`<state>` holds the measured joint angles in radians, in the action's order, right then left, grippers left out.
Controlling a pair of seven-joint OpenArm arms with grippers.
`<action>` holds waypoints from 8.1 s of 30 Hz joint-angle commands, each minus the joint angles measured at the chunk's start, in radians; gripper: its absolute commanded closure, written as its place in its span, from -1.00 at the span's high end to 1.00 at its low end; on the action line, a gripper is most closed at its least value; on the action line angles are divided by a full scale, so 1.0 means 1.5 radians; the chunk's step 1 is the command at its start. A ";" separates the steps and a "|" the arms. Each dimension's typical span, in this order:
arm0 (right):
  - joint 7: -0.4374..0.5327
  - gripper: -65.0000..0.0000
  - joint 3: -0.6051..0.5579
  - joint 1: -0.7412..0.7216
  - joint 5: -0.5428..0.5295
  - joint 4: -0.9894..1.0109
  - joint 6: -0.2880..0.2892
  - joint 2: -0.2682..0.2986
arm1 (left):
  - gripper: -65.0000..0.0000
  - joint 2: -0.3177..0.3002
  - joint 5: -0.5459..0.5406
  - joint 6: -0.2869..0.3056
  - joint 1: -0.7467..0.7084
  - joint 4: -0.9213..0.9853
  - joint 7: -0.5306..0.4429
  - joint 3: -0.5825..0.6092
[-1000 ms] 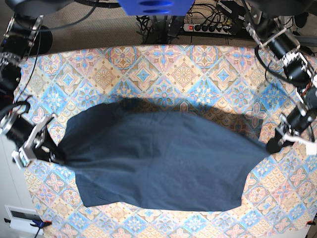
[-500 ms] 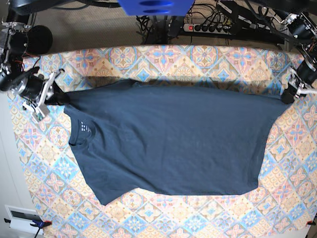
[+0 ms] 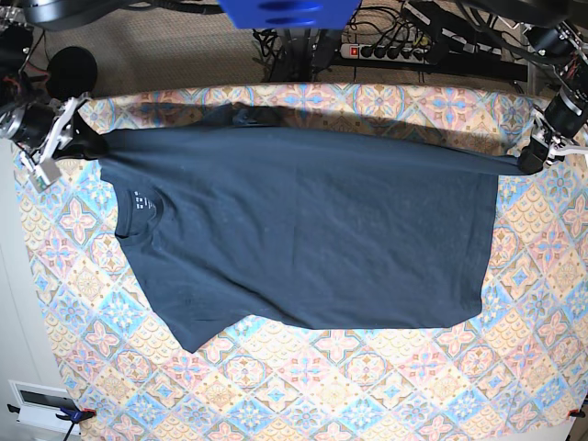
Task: Layout the t-shirt on the table in an organized manner, then fold the t-shirt properly
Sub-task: 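Lower the stretched shirt onto the table with both grippers, then release the shirt with the right gripper and lift it with the left, then lower the hanging shirt onto the table with the left gripper, then release the shirt and grasp its collar edge with the right gripper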
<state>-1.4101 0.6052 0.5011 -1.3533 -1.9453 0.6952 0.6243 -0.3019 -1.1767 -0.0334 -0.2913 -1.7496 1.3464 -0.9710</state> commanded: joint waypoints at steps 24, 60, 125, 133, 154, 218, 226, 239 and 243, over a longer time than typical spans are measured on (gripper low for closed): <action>0.009 -0.97 0.390 -0.004 -0.087 -0.012 0.002 0.017 | -1.00 -0.033 -0.205 0.096 -0.122 -0.191 -0.005 -0.313; 0.018 -0.97 -0.085 -0.169 0.086 -0.005 0.002 -0.073 | -1.00 -0.179 -0.108 0.094 0.397 -0.180 -0.038 0.154; 0.017 -0.77 -0.222 -0.202 0.086 -0.004 0.002 -0.069 | 0.57 -0.014 0.194 -0.027 0.388 0.304 -0.273 0.474; 0.017 -0.77 -0.217 -0.200 0.086 -0.006 0.002 -0.069 | 0.57 0.037 0.241 -0.027 0.421 0.404 -0.329 0.476; 0.016 -0.77 -0.176 -0.196 0.086 -0.006 0.002 -0.069 | -1.00 0.231 0.152 0.084 0.551 0.282 -0.232 0.557; 0.563 -0.47 -0.743 -0.302 1.260 0.192 -0.120 -0.221 | 0.08 -0.143 -0.042 -0.002 0.204 0.205 -0.543 0.633; 0.560 -0.45 -0.776 -0.346 1.260 0.229 -0.120 -0.223 | 0.08 -0.143 -0.042 -0.002 0.200 0.205 -0.543 0.633; 0.561 -0.49 -0.819 -0.384 1.263 0.285 -0.120 -0.250 | 0.08 -0.143 -0.042 -0.002 0.201 0.205 -0.543 0.633; 0.559 -0.93 -0.797 -0.388 1.260 0.239 -0.120 -0.250 | 0.08 -0.143 -0.042 -0.002 0.205 0.205 -0.543 0.633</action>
<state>-0.5884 -0.6018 -0.0570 0.5304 -1.5589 0.5404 0.2493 -0.4984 -1.2324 -0.0486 -0.0025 -1.4231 0.5495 -0.0128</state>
